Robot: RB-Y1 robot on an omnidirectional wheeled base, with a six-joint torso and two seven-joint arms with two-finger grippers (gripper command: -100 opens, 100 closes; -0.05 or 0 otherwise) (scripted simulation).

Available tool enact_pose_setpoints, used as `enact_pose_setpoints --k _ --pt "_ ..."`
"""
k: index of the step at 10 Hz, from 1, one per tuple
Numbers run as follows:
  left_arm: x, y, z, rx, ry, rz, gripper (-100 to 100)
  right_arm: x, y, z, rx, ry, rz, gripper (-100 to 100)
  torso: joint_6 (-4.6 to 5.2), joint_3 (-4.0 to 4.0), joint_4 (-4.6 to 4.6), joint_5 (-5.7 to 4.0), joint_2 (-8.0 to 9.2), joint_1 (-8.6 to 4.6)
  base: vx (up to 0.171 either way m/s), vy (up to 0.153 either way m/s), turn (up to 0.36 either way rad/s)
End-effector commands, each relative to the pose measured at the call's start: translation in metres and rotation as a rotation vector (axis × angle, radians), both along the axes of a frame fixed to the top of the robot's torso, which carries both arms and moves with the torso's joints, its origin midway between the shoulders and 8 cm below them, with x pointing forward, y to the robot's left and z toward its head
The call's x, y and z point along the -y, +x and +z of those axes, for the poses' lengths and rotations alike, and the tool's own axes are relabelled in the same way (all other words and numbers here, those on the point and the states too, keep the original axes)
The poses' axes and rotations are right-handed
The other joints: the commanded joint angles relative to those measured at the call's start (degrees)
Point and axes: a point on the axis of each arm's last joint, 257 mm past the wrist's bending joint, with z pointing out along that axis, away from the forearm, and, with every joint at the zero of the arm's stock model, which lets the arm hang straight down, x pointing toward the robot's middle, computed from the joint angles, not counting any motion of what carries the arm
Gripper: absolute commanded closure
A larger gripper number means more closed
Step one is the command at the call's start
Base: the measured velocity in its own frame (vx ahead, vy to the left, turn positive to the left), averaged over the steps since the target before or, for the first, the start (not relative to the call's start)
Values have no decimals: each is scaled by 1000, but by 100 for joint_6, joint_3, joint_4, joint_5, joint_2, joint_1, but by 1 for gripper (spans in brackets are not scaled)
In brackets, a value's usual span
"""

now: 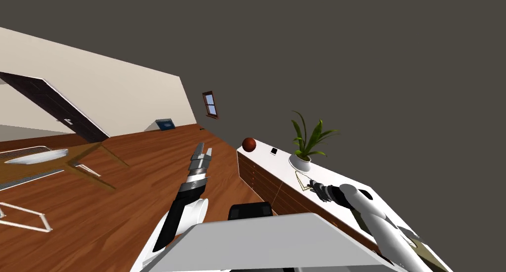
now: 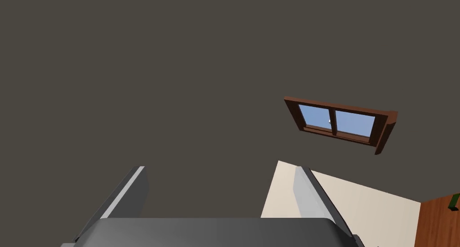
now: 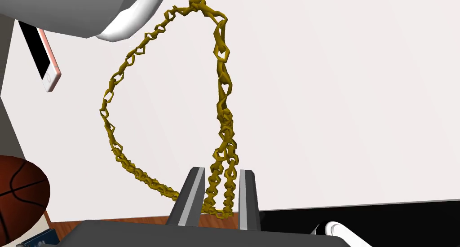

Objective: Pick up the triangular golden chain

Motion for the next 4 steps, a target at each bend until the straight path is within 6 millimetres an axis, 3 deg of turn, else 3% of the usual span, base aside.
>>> enact_pose_setpoints --k 1,3,4 --pt "0 0 0 0 0 0 0 0 -14 5 6 0 43 100 0 0 0 0 0 0 133 71 -191" --pt "0 0 0 0 0 0 0 1 -12 5 6 -4 42 100 -1 4 2 0 7 9 76 63 -80" --pt "0 0 0 0 0 0 0 0 -12 5 6 -3 46 0 -3 15 6 -1 25 -7 8 9 3"
